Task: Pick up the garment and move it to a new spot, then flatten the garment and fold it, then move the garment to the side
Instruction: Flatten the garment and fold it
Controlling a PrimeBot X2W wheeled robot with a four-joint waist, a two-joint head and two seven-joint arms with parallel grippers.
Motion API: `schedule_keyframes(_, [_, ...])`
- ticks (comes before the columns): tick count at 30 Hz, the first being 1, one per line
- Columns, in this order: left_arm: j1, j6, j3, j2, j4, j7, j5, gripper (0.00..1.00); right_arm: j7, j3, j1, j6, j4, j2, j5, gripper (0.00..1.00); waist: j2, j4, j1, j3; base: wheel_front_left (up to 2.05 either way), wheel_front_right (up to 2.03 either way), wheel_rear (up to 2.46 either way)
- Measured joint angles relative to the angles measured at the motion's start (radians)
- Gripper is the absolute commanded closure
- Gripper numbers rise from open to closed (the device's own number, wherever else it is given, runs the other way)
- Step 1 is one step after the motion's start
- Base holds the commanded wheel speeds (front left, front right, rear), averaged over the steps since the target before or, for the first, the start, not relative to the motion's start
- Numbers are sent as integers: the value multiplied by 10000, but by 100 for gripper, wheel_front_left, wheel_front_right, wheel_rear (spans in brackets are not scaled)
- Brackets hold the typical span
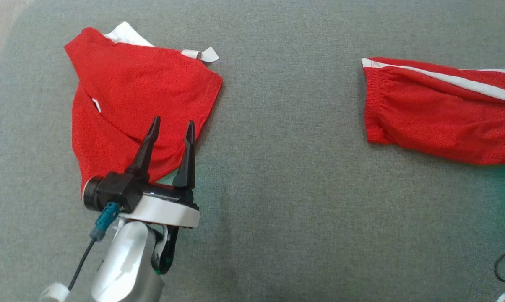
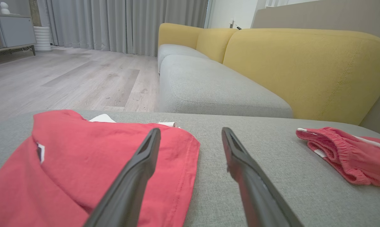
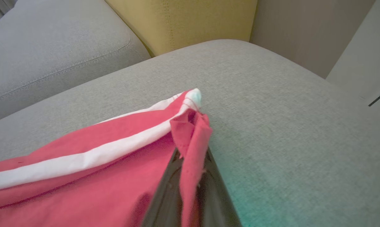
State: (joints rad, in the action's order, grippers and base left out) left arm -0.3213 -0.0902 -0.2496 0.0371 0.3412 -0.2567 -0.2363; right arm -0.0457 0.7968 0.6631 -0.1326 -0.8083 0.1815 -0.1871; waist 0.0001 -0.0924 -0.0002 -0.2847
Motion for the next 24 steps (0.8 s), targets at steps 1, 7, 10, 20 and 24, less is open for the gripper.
schedule_keyframes(1, [-1,-29,15,0,-2,0,0,0,2,-15,1,0,144,-148,-8,100,0,-1,0,-5,0,0,0])
schedule_keyframes(7, [-3,-65,88,0,4,0,0,0,29,-360,4,0,485,-430,182,100,0,-43,1,-24,0,0,0])
schedule_keyframes(10, [-3,-65,115,0,75,0,0,0,253,-1045,7,0,531,-510,742,100,0,-69,2,90,0,0,0])
schedule_keyframes(20, [65,-56,157,0,249,0,-2,0,823,-4707,-30,0,1076,-788,3618,100,0,-149,1,725,0,0,0])
schedule_keyframes(24, [253,-50,140,2,305,0,-4,0,894,-6132,-271,0,1457,-809,4734,100,0,-290,1,861,0,0,0])
